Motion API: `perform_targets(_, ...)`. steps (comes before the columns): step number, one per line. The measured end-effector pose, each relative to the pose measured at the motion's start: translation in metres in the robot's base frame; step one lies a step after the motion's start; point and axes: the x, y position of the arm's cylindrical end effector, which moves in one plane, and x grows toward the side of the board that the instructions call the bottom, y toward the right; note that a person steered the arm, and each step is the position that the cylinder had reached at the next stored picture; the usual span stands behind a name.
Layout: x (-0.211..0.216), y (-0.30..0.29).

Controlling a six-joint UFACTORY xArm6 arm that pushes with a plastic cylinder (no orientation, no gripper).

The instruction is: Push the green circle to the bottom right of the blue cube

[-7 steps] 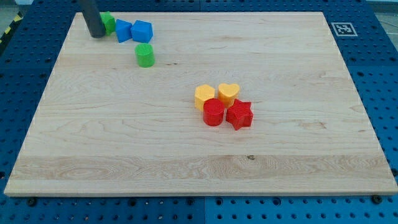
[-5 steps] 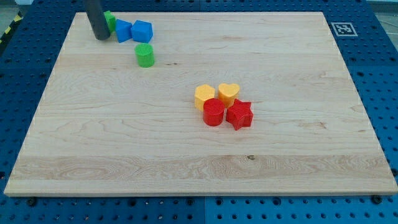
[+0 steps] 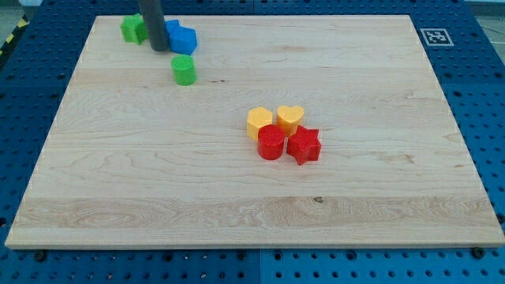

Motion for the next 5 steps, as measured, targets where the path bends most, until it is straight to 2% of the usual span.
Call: perform_targets(5, 0.041, 0.026)
